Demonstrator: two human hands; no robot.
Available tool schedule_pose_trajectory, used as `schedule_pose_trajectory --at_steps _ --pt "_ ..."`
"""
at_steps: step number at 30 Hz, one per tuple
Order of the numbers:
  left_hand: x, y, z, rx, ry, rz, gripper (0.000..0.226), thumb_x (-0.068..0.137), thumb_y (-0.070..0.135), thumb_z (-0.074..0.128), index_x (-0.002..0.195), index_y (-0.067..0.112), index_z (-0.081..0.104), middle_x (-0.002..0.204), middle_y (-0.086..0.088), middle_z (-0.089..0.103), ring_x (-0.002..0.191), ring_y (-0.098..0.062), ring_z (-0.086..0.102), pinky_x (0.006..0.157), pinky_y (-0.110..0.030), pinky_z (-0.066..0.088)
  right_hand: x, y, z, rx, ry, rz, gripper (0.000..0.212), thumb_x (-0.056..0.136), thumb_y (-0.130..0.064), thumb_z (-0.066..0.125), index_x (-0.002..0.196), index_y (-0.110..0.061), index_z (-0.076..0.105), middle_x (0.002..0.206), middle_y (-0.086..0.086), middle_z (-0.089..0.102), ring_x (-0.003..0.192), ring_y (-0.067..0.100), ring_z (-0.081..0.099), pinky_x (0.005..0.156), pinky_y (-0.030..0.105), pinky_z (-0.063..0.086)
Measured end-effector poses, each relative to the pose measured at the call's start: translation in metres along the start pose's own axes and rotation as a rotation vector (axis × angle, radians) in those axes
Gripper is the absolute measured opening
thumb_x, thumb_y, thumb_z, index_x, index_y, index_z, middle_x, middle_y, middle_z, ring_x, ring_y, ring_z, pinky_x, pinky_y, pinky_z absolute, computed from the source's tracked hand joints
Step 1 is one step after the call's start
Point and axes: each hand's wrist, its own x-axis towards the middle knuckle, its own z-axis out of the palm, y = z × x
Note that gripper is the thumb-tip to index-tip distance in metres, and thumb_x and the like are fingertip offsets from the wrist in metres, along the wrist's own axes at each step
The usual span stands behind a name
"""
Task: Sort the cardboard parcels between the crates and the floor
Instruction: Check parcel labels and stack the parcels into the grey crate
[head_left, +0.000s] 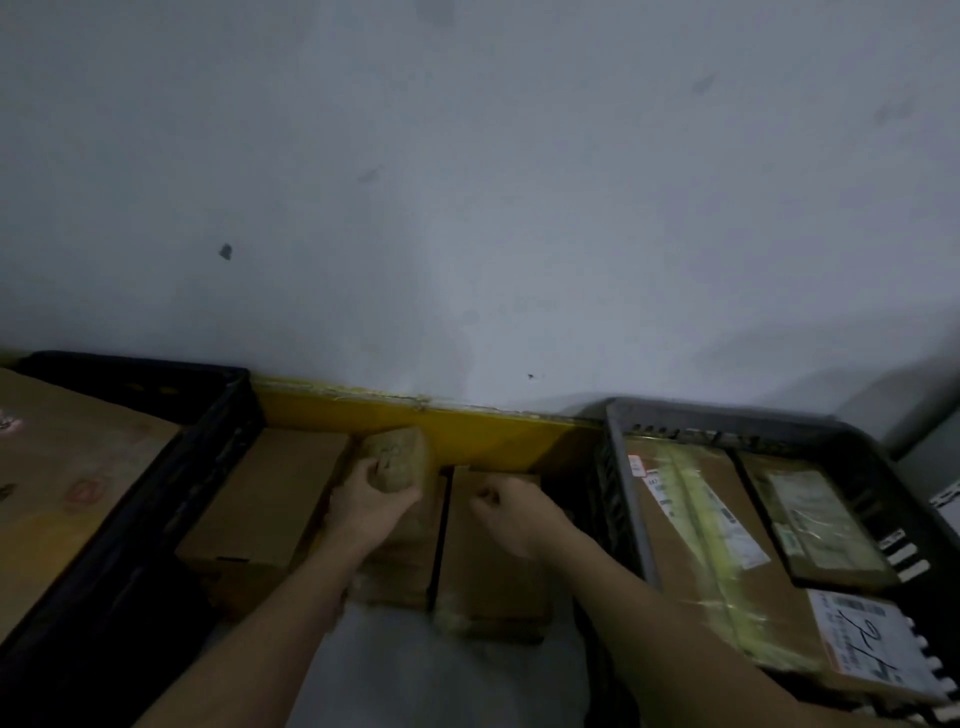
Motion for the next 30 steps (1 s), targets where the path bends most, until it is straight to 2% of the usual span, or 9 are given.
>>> schedule_pose_trajectory --at_steps 3,5,8,12,17,20,25,28,30 --pt "-0.022 0.006 -0.008 -0.216 0.013 -0.013 0.075 0.076 0.037 0.080 0.142 0.026 0.046 0.139 -0.007 0.051 0.119 -0.031 0.053 0.098 -0.045 0.050 -0.018 -0.005 -0.010 0.150 0.008 -0.037 0.048 0.104 -0.042 0.046 0.144 -0.016 0.046 0.140 0.005 0.055 0.122 0.023 0.056 0.093 0.031 0.048" --pt "-0.042 0.015 -0.012 -0.364 0.017 -0.018 0.069 0.079 0.036 0.078 0.140 0.026 0.048 0.137 -0.007 0.051 0.113 -0.030 0.054 0.092 -0.051 0.054 -0.031 -0.008 -0.014 0.246 0.011 -0.050 0.061 0.101 -0.050 0.047 0.151 -0.015 0.037 0.149 0.005 0.047 0.130 0.023 0.049 0.096 0.028 0.044" --pt "-0.078 0.039 -0.014 -0.566 -0.032 0.032 0.058 0.087 0.031 0.073 0.139 0.023 0.048 0.133 -0.006 0.052 0.099 -0.018 0.056 0.071 -0.041 0.058 -0.051 -0.013 -0.022 0.443 -0.017 -0.056 0.078 0.096 -0.061 0.048 0.155 -0.015 0.027 0.155 0.005 0.040 0.137 0.024 0.043 0.109 0.036 0.040" --pt "-0.127 0.075 -0.013 -0.686 -0.032 0.144 0.048 0.087 0.029 0.072 0.132 0.024 0.055 0.127 -0.006 0.058 0.101 -0.016 0.059 0.076 -0.045 0.060 -0.078 -0.017 -0.045 0.821 -0.035 -0.089 0.102 0.074 -0.083 0.055 0.153 -0.023 0.030 0.145 0.000 0.049 0.126 0.021 0.053 0.107 0.045 0.047" --pt "-0.180 0.105 -0.013 -0.754 -0.096 0.203 0.040 0.088 0.027 0.071 0.126 0.026 0.058 0.126 -0.011 0.060 0.113 -0.030 0.062 0.079 -0.050 0.060 -0.117 -0.010 -0.080 1.034 0.005 -0.174 0.087 0.073 -0.067 0.072 0.142 -0.025 0.040 0.130 0.002 0.059 0.113 0.022 0.063 0.096 0.046 0.056" --pt "-0.205 0.118 -0.004 -0.745 -0.160 0.251 0.032 0.091 0.024 0.068 0.121 0.026 0.057 0.126 -0.010 0.057 0.114 -0.036 0.060 0.074 -0.045 0.061 -0.141 0.003 -0.095 1.109 -0.003 -0.183 0.094 0.066 -0.063 0.081 0.140 -0.029 0.035 0.130 0.006 0.059 0.114 0.027 0.064 0.095 0.050 0.055" --pt "-0.238 0.137 0.029 -0.668 -0.256 0.266 0.038 0.095 0.035 0.061 0.131 0.027 0.053 0.130 -0.012 0.058 0.107 -0.037 0.067 0.081 -0.048 0.059 -0.178 0.035 -0.115 1.233 0.092 -0.201 0.071 0.083 -0.039 0.078 0.137 -0.030 0.033 0.128 0.007 0.056 0.111 0.026 0.063 0.092 0.051 0.057" --pt "-0.251 0.154 0.048 -0.574 -0.261 0.295 0.040 0.096 0.041 0.059 0.134 0.030 0.053 0.131 -0.005 0.060 0.109 -0.030 0.066 0.078 -0.042 0.056 -0.194 0.054 -0.121 1.074 0.273 -0.201 0.072 0.077 -0.041 0.082 0.131 -0.037 0.035 0.126 0.005 0.055 0.108 0.023 0.063 0.087 0.042 0.060" --pt "-0.258 0.168 0.060 -0.573 -0.241 0.305 0.048 0.094 0.043 0.062 0.137 0.025 0.051 0.135 -0.004 0.059 0.112 -0.029 0.064 0.081 -0.046 0.058 -0.202 0.069 -0.126 0.836 0.437 -0.196 0.079 0.063 -0.052 0.085 0.125 -0.051 0.036 0.127 0.004 0.051 0.114 0.025 0.057 0.090 0.045 0.058"
